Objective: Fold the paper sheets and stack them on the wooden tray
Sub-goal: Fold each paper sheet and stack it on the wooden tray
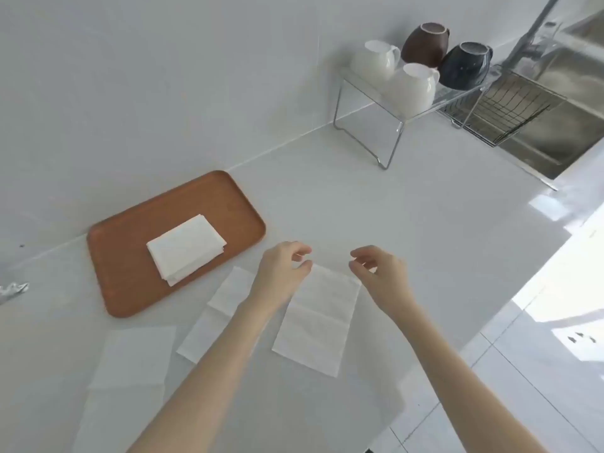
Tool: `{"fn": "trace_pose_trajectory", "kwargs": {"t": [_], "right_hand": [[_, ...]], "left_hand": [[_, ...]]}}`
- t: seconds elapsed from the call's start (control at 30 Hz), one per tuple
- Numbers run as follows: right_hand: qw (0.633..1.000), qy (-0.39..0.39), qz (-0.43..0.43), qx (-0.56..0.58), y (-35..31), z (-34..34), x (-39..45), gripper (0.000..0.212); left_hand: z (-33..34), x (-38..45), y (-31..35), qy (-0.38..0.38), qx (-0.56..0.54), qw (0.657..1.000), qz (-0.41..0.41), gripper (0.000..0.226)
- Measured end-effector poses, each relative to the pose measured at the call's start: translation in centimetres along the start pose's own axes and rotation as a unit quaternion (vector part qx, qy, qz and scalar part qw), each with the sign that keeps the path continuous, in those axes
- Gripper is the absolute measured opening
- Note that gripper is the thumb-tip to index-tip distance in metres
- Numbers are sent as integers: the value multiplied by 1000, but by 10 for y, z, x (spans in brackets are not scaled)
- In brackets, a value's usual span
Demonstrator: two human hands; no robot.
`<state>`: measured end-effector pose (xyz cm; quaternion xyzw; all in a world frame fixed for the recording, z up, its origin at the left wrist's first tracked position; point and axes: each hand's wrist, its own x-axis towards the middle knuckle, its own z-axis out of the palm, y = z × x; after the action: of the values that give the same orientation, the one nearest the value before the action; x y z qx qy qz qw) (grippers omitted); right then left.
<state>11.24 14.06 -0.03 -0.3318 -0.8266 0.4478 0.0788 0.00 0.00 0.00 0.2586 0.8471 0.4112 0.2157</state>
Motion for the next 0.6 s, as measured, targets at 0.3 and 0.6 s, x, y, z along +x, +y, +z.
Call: {"fn": "trace_pose_trajectory", "kwargs": {"t": [0.3, 0.6], "right_hand": [[989, -11, 73, -127, 41, 17, 7, 22], [985, -11, 83, -151, 44, 20, 9, 17]], "left_hand": [[34, 35, -21, -69, 193, 979, 25, 31], [42, 40, -22, -78, 244, 966, 33, 21]]}}
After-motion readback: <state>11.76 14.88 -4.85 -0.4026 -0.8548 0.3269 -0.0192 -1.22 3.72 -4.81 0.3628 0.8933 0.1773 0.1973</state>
